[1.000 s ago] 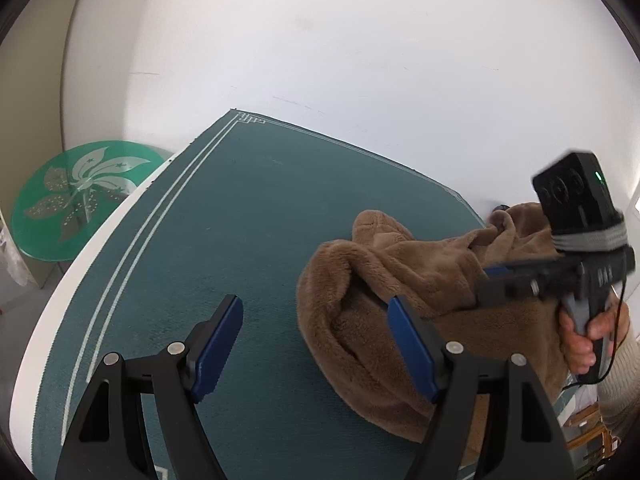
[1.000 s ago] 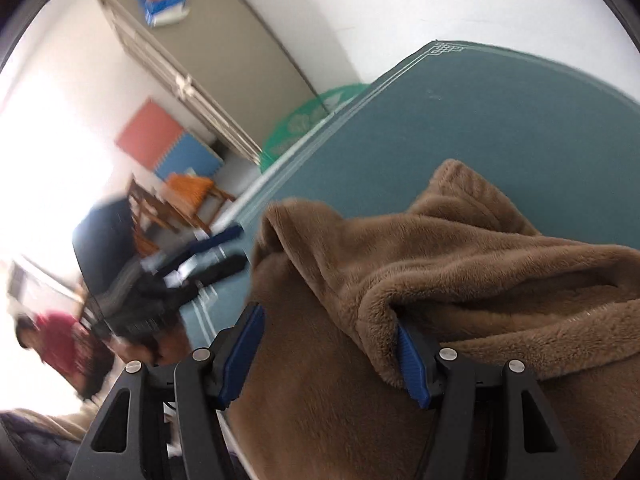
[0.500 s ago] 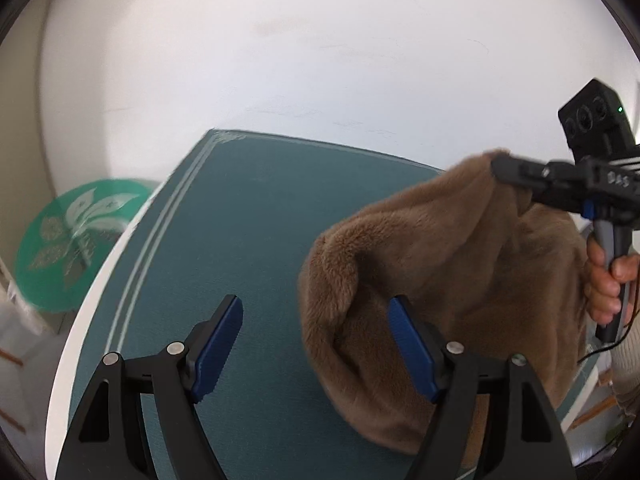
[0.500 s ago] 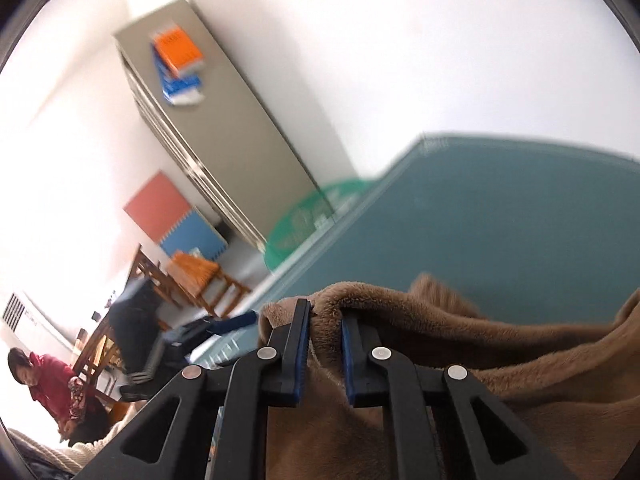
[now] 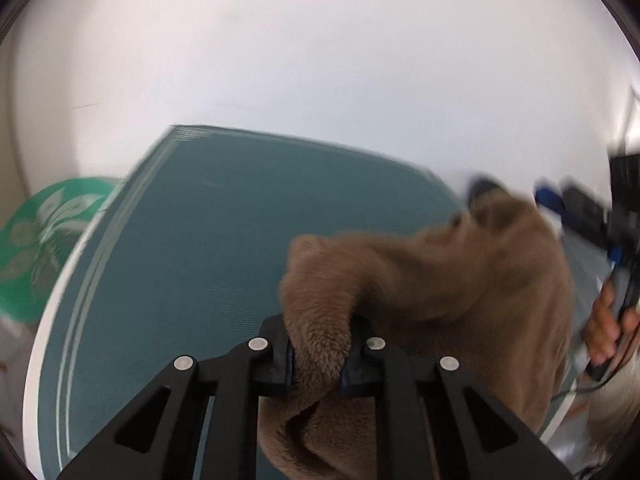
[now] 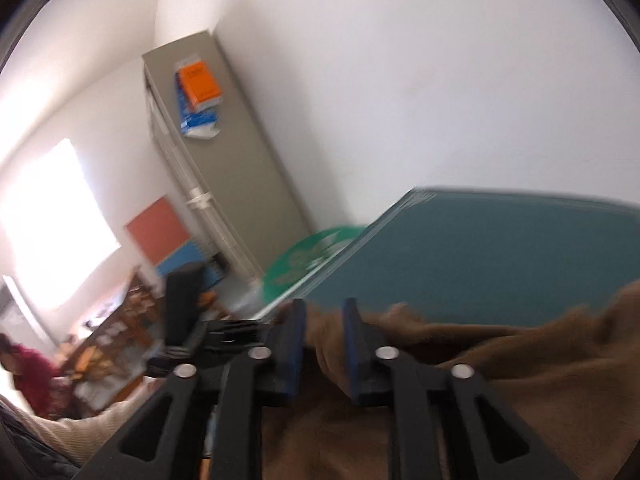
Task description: Fold clothes
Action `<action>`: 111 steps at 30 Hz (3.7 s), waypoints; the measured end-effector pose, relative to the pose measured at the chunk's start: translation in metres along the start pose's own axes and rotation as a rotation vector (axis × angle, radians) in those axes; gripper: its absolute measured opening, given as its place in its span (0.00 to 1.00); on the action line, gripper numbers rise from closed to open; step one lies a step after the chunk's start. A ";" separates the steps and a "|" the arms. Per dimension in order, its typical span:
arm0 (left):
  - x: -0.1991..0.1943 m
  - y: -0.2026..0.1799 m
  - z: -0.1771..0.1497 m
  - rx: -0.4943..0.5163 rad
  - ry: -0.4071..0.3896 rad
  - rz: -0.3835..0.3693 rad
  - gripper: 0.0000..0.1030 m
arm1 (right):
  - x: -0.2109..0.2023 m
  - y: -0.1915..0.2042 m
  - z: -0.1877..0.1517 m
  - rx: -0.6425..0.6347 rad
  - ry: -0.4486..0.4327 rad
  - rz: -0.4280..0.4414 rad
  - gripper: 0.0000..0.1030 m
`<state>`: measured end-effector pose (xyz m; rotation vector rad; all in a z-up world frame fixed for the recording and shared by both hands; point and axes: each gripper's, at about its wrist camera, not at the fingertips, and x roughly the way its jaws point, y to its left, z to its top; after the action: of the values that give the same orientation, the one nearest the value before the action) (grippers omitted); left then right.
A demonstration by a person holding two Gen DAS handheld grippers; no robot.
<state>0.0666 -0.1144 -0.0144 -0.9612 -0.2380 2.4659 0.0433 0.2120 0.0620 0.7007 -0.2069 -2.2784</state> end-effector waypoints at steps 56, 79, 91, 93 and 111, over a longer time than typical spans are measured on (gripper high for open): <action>-0.136 0.137 -0.099 -0.436 -0.197 0.106 0.20 | 0.081 -0.054 -0.014 0.089 0.472 -0.003 0.92; -0.132 0.119 -0.086 -0.373 -0.200 0.135 0.20 | -0.073 0.041 -0.061 -0.388 0.324 -0.128 0.92; -0.141 0.118 -0.092 -0.374 -0.214 0.122 0.20 | 0.029 0.096 -0.079 -0.539 0.489 -0.114 0.82; -0.139 0.117 -0.091 -0.371 -0.210 0.120 0.20 | 0.041 0.091 -0.082 -0.518 0.525 -0.116 0.30; -0.106 0.118 -0.093 -0.398 -0.137 0.090 0.20 | -0.007 0.039 -0.001 -0.273 0.179 -0.181 0.85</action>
<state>0.1532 -0.2699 -0.0588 -0.9746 -0.7707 2.6242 0.0713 0.1891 0.0772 0.7976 0.2577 -2.3358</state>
